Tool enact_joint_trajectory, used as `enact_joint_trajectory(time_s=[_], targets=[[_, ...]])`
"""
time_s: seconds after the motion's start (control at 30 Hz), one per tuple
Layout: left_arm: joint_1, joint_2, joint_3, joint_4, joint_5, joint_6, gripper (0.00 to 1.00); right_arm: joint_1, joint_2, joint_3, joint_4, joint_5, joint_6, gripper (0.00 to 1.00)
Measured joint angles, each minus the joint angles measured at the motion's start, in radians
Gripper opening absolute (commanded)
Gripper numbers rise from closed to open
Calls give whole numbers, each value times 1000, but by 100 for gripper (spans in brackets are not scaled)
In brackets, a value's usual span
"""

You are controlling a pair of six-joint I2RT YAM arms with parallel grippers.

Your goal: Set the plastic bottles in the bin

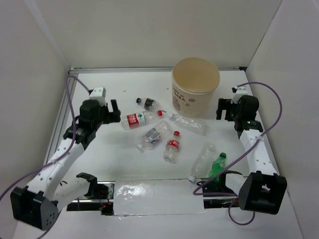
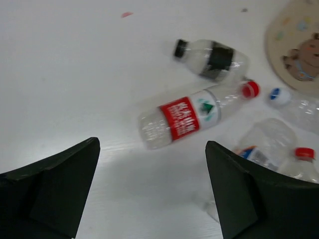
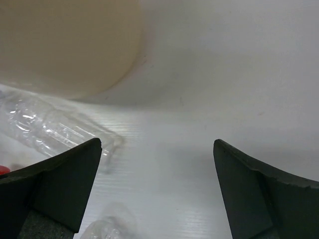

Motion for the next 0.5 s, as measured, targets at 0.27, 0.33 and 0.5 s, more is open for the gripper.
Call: enact_joint_trajectory(time_s=[0.27, 0.33, 0.5], targets=[[-168, 225, 207, -123, 171, 141, 97, -38, 19, 23, -84, -21, -30, 100], [-201, 257, 207, -157, 180, 179, 95, -38, 22, 23, -101, -30, -51, 100], [-253, 307, 229, -207, 191, 295, 43, -46, 26, 24, -155, -92, -151, 18]])
